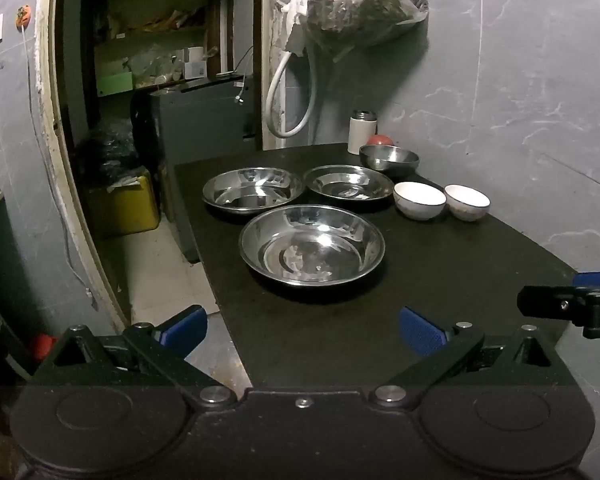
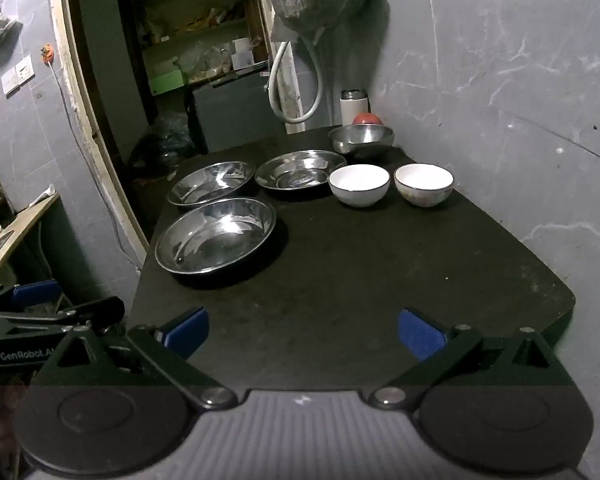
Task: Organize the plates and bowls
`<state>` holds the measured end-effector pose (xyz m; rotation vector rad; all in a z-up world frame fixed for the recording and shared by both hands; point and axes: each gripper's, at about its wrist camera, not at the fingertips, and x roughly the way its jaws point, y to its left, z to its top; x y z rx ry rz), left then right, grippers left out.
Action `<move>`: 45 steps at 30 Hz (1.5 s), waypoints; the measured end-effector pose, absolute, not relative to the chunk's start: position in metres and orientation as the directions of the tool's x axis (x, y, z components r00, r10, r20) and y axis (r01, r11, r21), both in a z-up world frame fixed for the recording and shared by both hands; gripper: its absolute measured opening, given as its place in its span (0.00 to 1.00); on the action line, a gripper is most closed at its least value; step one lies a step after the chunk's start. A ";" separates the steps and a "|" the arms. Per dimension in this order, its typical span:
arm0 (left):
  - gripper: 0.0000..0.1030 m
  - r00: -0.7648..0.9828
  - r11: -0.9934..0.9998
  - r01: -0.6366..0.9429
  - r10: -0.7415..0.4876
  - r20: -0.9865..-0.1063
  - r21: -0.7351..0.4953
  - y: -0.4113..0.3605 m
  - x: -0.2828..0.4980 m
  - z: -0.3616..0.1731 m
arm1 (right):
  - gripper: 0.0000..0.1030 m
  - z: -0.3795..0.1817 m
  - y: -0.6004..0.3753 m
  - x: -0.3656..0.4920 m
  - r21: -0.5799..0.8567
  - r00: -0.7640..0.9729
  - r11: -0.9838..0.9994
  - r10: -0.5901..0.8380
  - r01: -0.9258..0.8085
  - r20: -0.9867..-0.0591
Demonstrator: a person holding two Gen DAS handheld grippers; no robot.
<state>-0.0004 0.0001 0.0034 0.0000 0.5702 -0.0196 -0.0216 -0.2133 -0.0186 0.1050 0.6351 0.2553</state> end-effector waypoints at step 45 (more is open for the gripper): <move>0.99 0.844 1.000 0.017 -0.015 -0.537 0.000 -0.001 -0.001 0.008 | 1.00 -0.021 -0.211 -0.021 0.171 0.776 0.963 0.268 -0.207 -0.571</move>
